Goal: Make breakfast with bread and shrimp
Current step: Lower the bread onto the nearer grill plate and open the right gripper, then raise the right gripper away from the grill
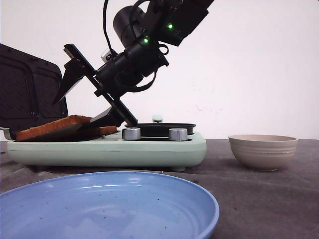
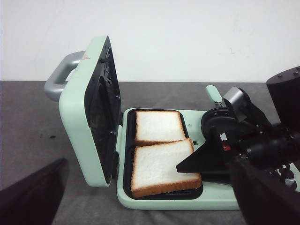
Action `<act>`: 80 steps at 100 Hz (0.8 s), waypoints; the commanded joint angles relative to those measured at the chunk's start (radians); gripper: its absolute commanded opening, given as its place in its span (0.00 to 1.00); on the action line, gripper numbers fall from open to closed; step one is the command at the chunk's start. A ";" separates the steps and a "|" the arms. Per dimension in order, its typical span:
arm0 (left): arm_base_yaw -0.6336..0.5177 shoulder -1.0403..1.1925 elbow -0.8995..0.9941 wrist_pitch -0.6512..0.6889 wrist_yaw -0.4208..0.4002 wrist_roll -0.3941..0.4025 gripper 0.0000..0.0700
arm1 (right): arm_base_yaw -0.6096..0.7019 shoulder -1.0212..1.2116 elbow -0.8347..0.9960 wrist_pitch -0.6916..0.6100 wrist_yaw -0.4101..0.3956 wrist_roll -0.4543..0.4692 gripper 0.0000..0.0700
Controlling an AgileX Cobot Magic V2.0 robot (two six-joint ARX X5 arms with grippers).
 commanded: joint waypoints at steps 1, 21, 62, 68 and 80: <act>-0.002 0.000 0.005 0.014 -0.004 0.012 0.91 | 0.010 0.021 0.023 -0.023 0.008 -0.023 0.62; -0.002 0.000 0.005 0.014 -0.004 0.012 0.91 | 0.011 0.021 0.083 -0.177 0.079 -0.131 0.63; -0.002 0.000 0.005 0.014 -0.004 0.012 0.91 | 0.007 -0.029 0.215 -0.356 0.213 -0.317 0.63; -0.002 0.000 0.005 0.014 -0.004 0.012 0.91 | 0.002 -0.061 0.216 -0.375 0.249 -0.359 0.63; -0.002 0.000 0.005 0.013 -0.004 0.011 0.91 | -0.014 -0.127 0.216 -0.431 0.328 -0.452 0.63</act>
